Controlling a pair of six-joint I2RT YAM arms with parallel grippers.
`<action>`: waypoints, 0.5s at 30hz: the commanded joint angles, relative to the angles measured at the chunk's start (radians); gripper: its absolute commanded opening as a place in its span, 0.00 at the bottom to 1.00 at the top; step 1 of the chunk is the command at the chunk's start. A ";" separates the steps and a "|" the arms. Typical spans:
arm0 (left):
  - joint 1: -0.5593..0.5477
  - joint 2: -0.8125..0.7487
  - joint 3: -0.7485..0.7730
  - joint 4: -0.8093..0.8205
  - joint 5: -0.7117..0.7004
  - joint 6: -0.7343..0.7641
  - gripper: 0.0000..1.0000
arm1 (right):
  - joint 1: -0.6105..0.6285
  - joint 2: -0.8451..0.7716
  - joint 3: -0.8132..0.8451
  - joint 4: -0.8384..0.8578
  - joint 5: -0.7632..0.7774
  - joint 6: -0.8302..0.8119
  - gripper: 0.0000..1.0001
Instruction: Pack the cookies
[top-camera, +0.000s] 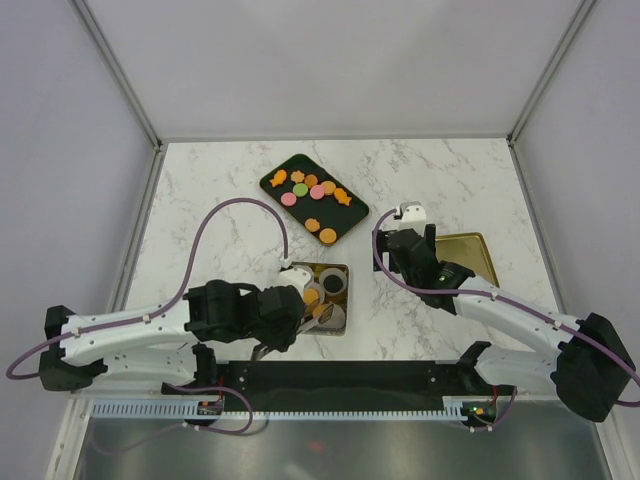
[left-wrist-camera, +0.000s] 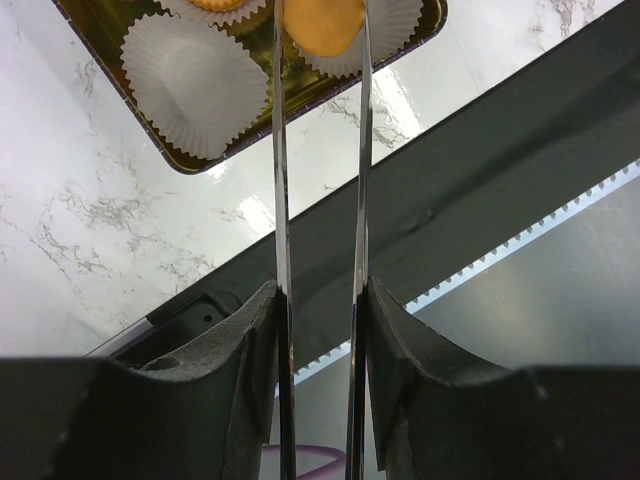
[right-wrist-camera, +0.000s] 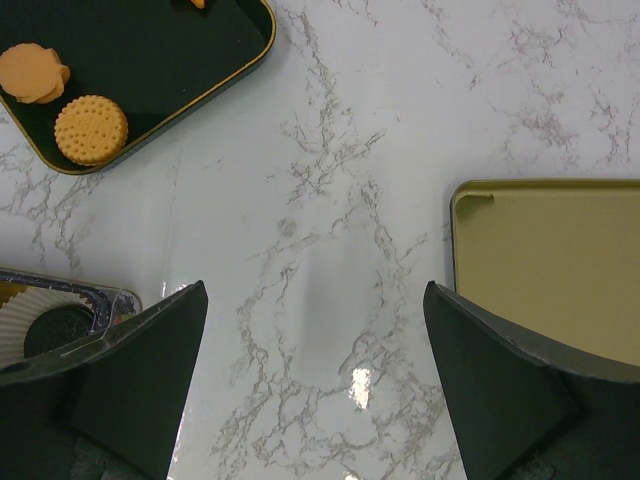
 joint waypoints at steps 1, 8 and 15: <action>-0.012 0.011 0.032 0.038 -0.043 -0.041 0.43 | -0.003 -0.004 0.022 0.030 0.002 0.008 0.98; -0.012 0.025 0.038 0.060 -0.043 -0.027 0.46 | -0.003 -0.013 0.017 0.030 0.002 0.008 0.98; -0.012 0.036 0.041 0.073 -0.050 -0.018 0.48 | -0.004 -0.016 0.014 0.030 0.002 0.010 0.98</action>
